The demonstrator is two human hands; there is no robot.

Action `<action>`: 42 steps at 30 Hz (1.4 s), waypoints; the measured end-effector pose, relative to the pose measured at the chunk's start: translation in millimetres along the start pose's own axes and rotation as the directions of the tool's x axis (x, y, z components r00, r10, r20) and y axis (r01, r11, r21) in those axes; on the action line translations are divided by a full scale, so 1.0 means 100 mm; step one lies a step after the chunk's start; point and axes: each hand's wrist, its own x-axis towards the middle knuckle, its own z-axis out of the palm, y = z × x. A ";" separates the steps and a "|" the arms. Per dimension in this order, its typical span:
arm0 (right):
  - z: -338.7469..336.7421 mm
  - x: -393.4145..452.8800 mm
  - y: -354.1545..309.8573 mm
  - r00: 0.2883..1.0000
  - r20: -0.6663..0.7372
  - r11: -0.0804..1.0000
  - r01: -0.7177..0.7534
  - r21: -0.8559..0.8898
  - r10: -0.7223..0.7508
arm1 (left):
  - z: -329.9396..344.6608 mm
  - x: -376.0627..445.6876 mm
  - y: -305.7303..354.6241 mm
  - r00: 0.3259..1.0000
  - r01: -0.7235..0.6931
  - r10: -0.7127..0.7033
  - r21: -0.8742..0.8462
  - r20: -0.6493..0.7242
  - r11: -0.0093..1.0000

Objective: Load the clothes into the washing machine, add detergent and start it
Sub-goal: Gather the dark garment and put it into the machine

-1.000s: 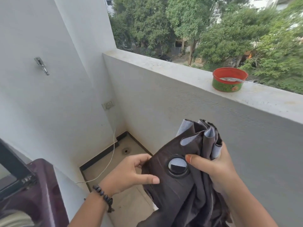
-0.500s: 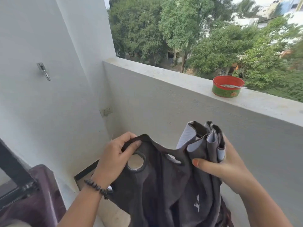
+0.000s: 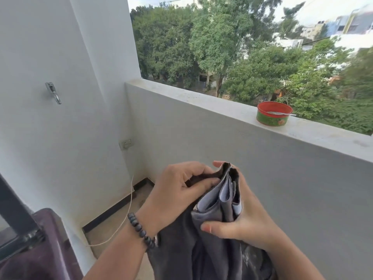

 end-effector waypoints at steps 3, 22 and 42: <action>-0.05 -0.04 0.06 0.982 -0.190 0.999 0.010 0.047 -0.001 | 0.02 0.02 -0.04 0.997 0.018 -0.019 -0.019 -0.073 1.000; -0.46 -0.24 0.10 0.940 -0.321 0.965 -0.028 0.261 0.114 | -0.30 -0.46 -0.96 0.798 0.556 -0.589 -0.223 -0.127 0.801; 0.11 -0.28 0.04 0.979 -0.175 0.973 -0.066 0.220 0.106 | 0.41 -0.42 -0.31 0.825 0.362 -0.547 -0.876 0.141 0.320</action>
